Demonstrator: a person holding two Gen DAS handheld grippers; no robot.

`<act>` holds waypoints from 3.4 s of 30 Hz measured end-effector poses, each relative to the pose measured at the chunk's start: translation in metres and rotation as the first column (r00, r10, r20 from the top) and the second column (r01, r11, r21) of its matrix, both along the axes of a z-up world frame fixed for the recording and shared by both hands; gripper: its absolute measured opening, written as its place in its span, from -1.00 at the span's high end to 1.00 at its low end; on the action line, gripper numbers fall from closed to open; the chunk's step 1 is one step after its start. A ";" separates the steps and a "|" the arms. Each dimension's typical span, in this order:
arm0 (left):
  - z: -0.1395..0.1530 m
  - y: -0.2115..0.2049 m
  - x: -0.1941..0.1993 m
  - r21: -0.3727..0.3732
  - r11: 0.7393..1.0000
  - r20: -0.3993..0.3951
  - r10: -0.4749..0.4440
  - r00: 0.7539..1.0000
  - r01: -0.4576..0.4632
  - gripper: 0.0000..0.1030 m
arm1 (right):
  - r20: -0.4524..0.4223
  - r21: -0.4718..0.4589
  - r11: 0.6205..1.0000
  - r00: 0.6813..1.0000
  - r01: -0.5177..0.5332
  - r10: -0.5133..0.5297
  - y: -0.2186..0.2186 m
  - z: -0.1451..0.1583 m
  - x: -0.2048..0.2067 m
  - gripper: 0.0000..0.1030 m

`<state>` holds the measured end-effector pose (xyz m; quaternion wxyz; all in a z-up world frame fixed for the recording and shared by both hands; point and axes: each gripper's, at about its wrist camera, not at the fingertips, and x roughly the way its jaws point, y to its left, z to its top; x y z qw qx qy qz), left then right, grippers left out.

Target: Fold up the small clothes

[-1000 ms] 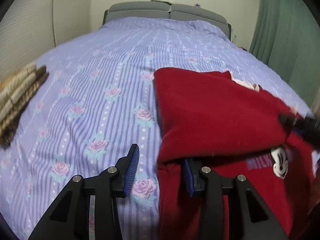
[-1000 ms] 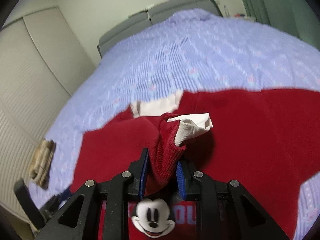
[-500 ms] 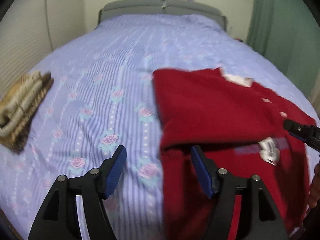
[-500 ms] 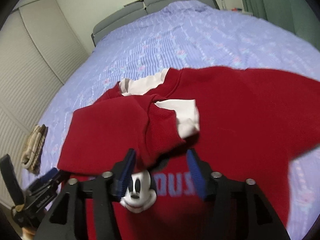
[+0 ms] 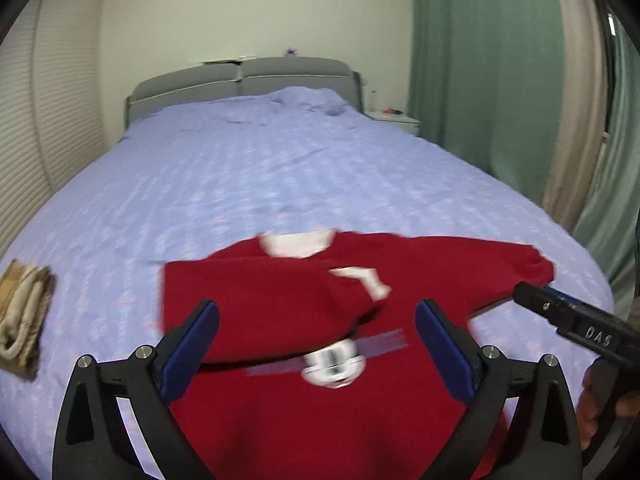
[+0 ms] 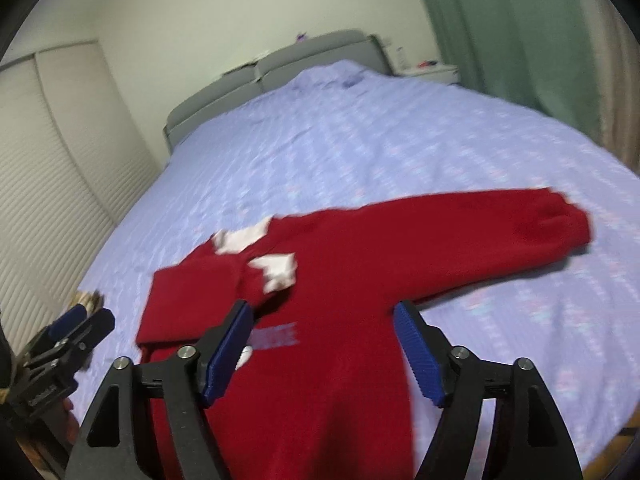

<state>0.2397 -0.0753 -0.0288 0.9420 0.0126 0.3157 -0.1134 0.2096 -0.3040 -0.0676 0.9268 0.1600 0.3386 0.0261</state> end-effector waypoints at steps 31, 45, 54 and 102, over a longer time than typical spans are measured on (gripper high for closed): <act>-0.045 -0.230 0.079 0.105 0.972 -0.122 -0.199 0.972 0.212 -0.94 | -0.137 0.375 0.784 0.866 0.494 -0.480 -0.257 -0.106 0.044 -0.39; -0.036 -0.218 0.090 0.052 0.984 -0.143 -0.164 0.976 0.172 -0.94 | -0.034 0.154 0.886 0.898 0.438 -0.438 -0.225 -0.068 0.060 0.41; -0.003 -0.137 0.079 0.017 0.999 -0.068 -0.043 0.997 0.045 -0.94 | 0.193 -0.051 0.953 0.939 0.300 -0.285 -0.161 0.034 0.059 0.41; -0.050 0.167 0.031 0.006 0.943 -0.139 0.329 0.934 -0.331 -0.94 | -0.022 -0.378 0.811 0.880 -0.446 0.474 0.204 -0.001 0.060 -0.60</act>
